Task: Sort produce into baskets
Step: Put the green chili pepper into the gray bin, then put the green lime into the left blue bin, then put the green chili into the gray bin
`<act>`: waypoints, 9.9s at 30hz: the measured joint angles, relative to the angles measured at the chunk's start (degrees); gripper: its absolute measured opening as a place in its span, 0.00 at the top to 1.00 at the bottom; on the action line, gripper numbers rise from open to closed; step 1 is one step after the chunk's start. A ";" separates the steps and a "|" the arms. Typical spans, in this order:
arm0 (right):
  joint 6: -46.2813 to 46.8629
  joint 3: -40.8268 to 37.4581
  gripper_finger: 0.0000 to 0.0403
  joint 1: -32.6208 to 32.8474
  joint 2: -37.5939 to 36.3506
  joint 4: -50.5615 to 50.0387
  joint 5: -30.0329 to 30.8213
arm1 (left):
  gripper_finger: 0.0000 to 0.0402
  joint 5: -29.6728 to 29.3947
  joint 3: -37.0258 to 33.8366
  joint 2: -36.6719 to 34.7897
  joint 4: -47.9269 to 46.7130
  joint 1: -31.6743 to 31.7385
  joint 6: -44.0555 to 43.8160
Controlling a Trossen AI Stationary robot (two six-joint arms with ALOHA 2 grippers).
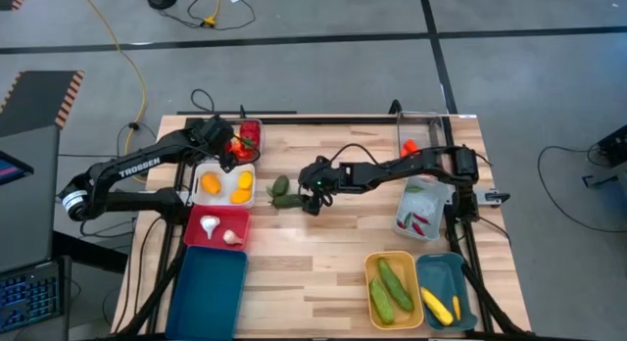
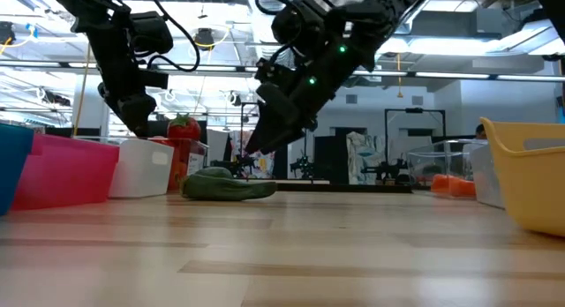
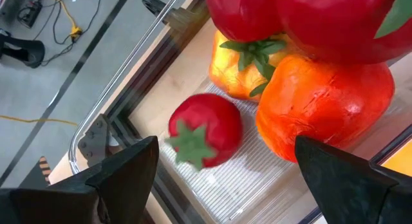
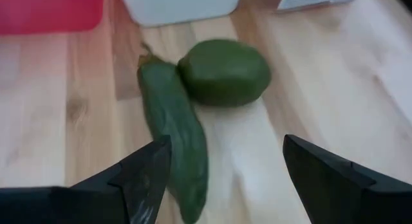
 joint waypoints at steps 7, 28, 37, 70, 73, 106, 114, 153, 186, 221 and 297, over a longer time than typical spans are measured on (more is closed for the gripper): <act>0.15 -4.51 0.19 0.00 0.02 7.48 -0.57 | 0.12 0.00 0.00 0.00 0.00 0.00 0.00; 4.48 -12.23 0.19 1.45 0.62 18.47 -1.71 | 0.12 1.88 0.00 -0.01 0.02 0.00 0.02; 4.55 -9.23 0.24 2.14 9.38 24.44 -1.65 | 0.12 1.82 0.00 0.04 0.01 -0.01 0.04; 4.22 -7.61 0.66 2.76 -10.52 -7.25 -11.13 | 0.12 1.79 0.00 0.13 0.26 0.00 1.14; 5.82 -7.60 0.67 3.75 -18.32 -18.57 -11.09 | 0.12 1.79 0.00 0.13 0.28 -0.01 1.14; 41.69 -7.77 0.69 19.74 -43.78 -86.13 -6.33 | 0.12 1.94 0.00 -2.45 4.86 -0.02 2.05; 41.51 -7.77 0.57 19.67 -41.22 -86.22 -6.34 | 0.12 6.27 0.00 -8.51 6.09 -0.90 3.08; 41.53 -7.77 0.42 19.67 -41.34 -86.07 -6.30 | 0.12 15.99 6.13 12.66 14.76 -29.24 -27.84; 41.55 -7.79 0.42 19.65 -41.35 -85.36 -6.26 | 0.17 5.67 26.27 44.60 -2.72 -30.80 -29.68; 35.54 -1.69 0.42 19.61 -41.36 -77.90 1.54 | 0.52 10.29 54.44 44.81 -35.77 -36.57 -16.75; 35.54 -1.72 0.42 19.69 -41.36 -76.59 1.37 | 0.29 12.57 56.96 42.49 -25.01 -59.74 -21.42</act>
